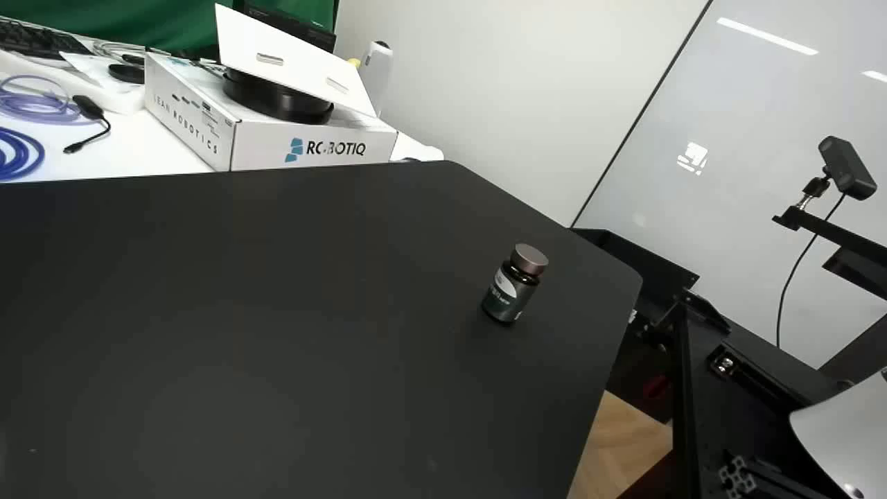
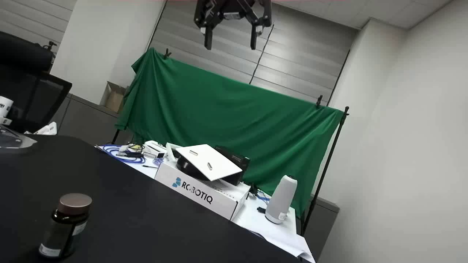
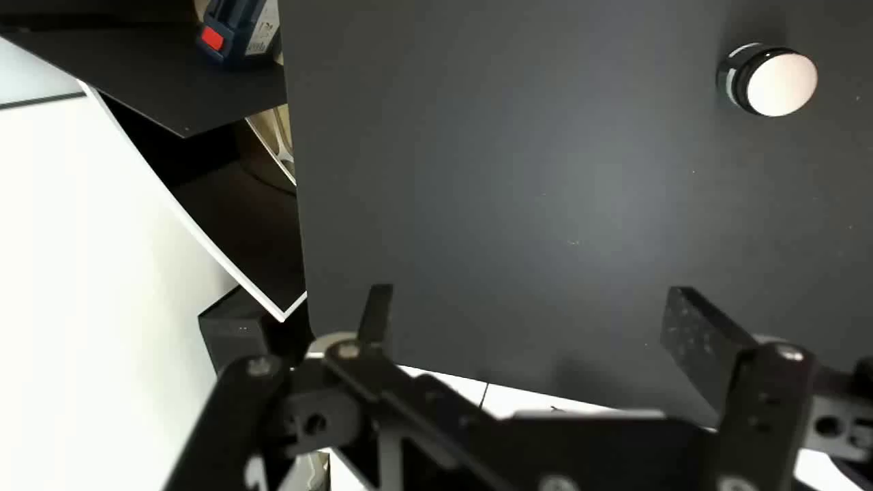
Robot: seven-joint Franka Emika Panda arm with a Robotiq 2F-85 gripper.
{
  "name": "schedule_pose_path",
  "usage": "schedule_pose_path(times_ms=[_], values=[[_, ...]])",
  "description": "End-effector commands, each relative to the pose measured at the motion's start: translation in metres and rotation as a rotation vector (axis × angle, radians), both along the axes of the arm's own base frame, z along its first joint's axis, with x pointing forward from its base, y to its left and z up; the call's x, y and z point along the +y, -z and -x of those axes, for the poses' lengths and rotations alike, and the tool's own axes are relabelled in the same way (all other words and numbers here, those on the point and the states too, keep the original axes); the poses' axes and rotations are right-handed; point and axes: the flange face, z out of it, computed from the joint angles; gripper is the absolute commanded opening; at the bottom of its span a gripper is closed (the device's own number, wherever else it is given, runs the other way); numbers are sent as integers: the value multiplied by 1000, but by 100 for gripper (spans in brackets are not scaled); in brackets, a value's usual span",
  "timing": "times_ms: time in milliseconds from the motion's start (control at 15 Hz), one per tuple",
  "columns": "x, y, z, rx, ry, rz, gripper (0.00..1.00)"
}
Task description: Move the bottle to the left
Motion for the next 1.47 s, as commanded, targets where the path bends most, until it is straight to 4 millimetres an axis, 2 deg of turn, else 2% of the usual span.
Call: schedule_pose_path(times_ms=[0, 600, 800, 1067, 1400], values=[[0, 0, 0, 0, 0, 0, 100], [0, -1, 0, -1, 0, 0, 100], [9, 4, -11, -37, -13, -60, 100], [63, 31, -28, 0, -85, -160, 100], [139, 79, -21, 73, -224, -217, 100]])
